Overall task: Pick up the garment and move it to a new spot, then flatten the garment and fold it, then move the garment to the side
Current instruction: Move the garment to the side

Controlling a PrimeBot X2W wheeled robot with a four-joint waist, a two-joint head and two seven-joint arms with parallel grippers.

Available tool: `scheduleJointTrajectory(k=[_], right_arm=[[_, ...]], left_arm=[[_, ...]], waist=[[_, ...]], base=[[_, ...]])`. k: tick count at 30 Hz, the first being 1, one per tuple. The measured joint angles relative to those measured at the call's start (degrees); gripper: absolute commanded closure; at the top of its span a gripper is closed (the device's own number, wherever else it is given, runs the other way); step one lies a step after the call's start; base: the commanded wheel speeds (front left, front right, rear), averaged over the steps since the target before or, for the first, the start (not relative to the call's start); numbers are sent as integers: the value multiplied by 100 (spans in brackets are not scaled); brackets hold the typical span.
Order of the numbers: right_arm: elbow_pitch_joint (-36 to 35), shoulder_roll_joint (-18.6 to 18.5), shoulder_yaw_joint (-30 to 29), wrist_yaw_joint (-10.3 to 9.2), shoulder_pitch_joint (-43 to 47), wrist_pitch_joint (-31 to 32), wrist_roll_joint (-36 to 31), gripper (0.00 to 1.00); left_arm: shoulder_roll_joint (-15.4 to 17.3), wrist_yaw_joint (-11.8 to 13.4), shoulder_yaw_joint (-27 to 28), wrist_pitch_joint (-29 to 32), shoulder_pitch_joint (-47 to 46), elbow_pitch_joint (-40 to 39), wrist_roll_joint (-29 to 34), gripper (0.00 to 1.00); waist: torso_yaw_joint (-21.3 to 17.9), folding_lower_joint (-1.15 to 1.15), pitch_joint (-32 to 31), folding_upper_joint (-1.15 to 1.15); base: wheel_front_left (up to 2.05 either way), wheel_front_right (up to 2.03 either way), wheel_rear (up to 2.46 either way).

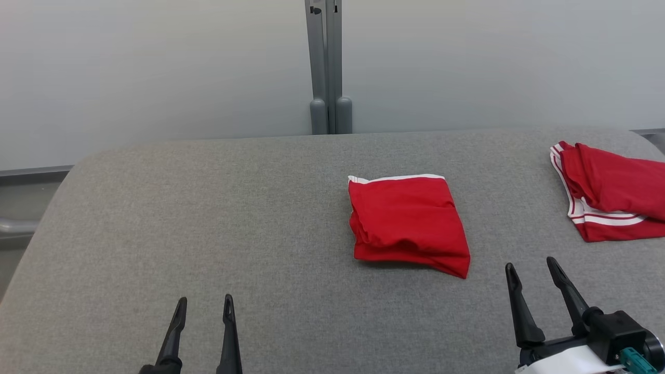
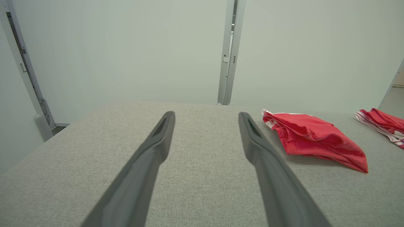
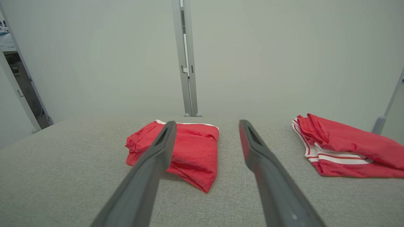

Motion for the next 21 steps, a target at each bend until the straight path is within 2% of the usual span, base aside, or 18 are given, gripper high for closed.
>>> scheduleJointTrajectory(k=[21], right_arm=[[22, -19, 56, 0, 85, 0, 36, 0]], left_arm=[[0, -4, -34, 0, -2, 111, 48, 0]], waist=[[17, 0, 5, 0]], base=[[0, 0, 0]])
